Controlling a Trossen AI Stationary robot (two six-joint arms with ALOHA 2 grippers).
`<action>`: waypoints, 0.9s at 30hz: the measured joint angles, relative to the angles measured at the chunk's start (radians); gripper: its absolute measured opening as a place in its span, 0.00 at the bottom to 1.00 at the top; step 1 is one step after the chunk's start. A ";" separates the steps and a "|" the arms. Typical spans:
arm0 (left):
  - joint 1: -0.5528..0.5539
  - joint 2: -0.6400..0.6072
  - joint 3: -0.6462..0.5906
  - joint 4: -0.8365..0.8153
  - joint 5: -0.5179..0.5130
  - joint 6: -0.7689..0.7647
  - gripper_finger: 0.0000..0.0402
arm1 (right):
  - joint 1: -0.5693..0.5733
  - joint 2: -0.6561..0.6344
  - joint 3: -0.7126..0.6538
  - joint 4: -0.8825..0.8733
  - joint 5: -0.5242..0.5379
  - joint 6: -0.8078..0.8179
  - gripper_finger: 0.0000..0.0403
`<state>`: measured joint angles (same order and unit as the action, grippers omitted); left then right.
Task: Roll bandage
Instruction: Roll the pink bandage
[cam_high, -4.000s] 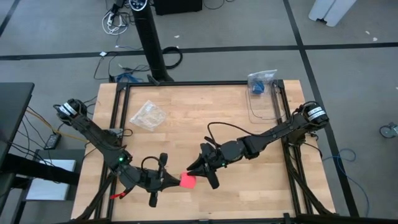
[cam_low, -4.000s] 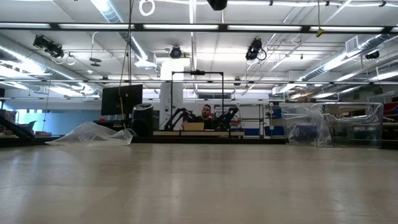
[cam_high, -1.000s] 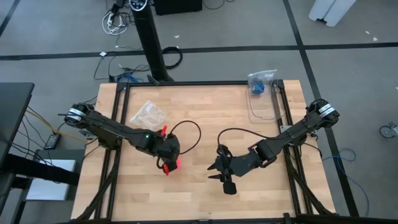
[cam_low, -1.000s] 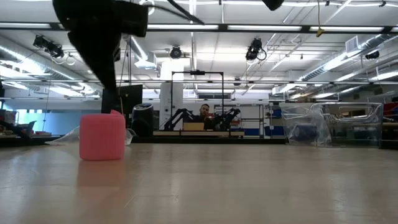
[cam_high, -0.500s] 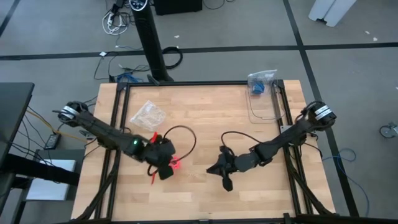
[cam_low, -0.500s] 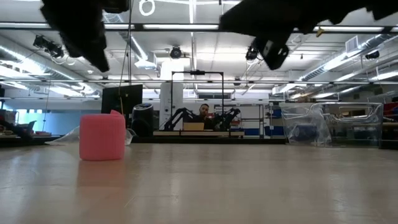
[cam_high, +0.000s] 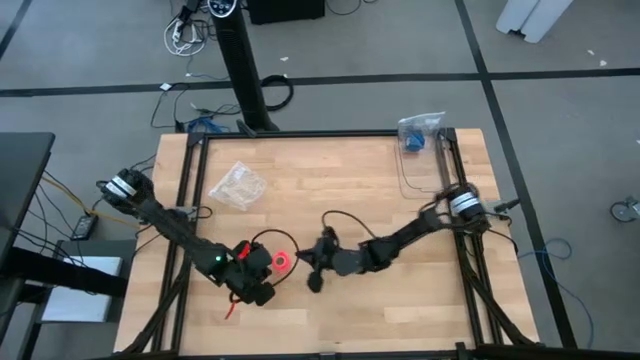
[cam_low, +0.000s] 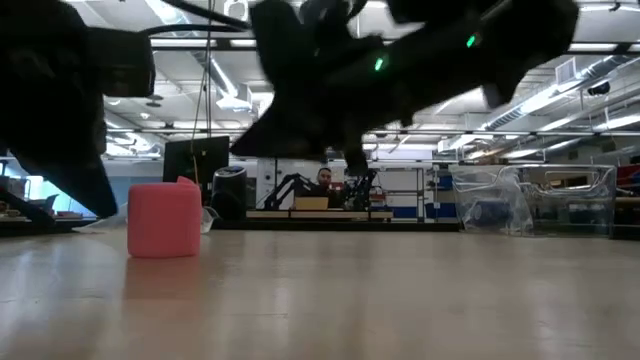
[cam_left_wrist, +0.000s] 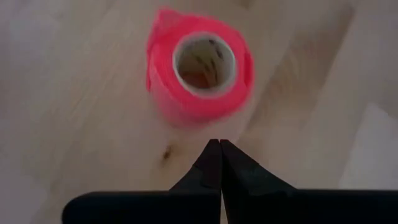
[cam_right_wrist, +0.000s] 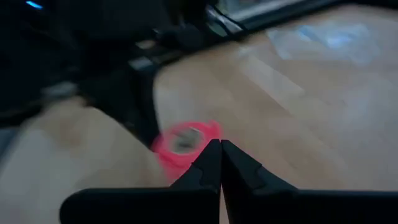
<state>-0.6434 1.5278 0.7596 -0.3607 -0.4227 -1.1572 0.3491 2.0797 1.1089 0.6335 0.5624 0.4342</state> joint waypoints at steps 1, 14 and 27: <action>0.000 0.008 -0.011 0.018 -0.023 -0.003 0.00 | -0.012 0.022 0.014 -0.005 -0.002 0.002 0.01; 0.000 0.064 -0.025 0.089 -0.102 0.001 0.00 | -0.086 0.144 0.136 -0.018 -0.177 -0.059 0.01; 0.002 0.063 -0.025 0.118 -0.089 0.052 0.01 | -0.084 0.137 0.136 -0.067 -0.127 -0.040 0.02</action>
<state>-0.6415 1.5908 0.7345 -0.2426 -0.5114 -1.1049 0.2653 2.2162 1.2446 0.5667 0.4357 0.3946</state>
